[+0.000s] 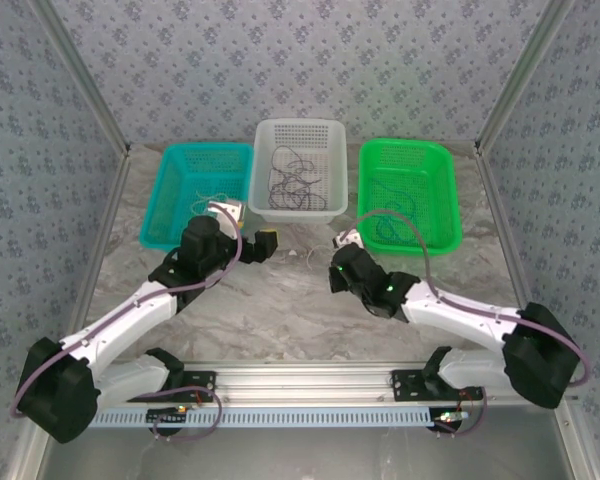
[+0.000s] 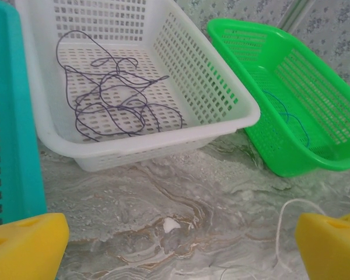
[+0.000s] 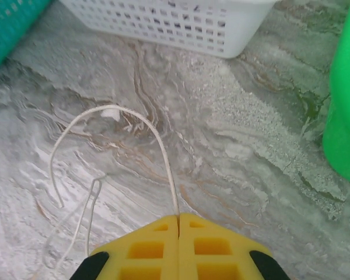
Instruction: Untangle the cables
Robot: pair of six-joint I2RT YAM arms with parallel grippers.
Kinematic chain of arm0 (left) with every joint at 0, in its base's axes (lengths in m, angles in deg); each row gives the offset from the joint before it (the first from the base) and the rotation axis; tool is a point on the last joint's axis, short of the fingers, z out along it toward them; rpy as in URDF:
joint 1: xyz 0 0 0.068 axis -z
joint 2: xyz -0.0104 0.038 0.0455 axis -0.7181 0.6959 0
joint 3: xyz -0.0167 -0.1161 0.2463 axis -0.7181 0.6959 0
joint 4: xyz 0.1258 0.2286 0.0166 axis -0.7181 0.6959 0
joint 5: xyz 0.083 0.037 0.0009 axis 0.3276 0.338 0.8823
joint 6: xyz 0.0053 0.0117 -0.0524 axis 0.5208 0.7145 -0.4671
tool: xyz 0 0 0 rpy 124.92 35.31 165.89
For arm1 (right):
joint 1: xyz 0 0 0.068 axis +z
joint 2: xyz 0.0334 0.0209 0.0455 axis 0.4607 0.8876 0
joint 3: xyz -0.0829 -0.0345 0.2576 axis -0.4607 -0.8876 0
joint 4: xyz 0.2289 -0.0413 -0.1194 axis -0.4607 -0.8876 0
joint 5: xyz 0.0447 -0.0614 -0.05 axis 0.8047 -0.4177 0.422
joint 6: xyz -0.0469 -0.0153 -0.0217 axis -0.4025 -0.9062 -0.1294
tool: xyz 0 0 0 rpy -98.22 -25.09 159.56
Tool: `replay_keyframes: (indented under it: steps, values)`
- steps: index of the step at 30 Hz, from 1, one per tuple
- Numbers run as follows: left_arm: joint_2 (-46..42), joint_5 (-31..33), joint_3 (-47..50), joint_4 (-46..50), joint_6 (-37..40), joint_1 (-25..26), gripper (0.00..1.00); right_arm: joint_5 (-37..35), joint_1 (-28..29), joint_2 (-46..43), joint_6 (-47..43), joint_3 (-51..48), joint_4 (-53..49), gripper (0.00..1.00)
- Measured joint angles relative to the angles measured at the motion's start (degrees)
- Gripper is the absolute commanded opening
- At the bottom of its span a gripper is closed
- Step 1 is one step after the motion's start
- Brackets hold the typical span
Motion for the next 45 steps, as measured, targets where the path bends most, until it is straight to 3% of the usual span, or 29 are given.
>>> replay_keyframes:
  steps: [9, 21, 45]
  values:
    - [0.5, -6.2, 0.5, -4.4, -0.5, 3.5, 0.99, 3.7, -2.9, -9.6, -1.6, -2.7, 4.8, 0.0]
    - [5.9, -14.9, -2.2, -10.0, -0.5, 7.3, 0.91, 8.8, -3.3, -11.9, -4.5, -2.4, 7.6, 0.0]
    - [8.4, -13.9, -3.5, -11.2, -3.3, 8.0, 0.84, 10.1, -5.1, -13.5, -5.5, 1.7, 6.8, 0.0]
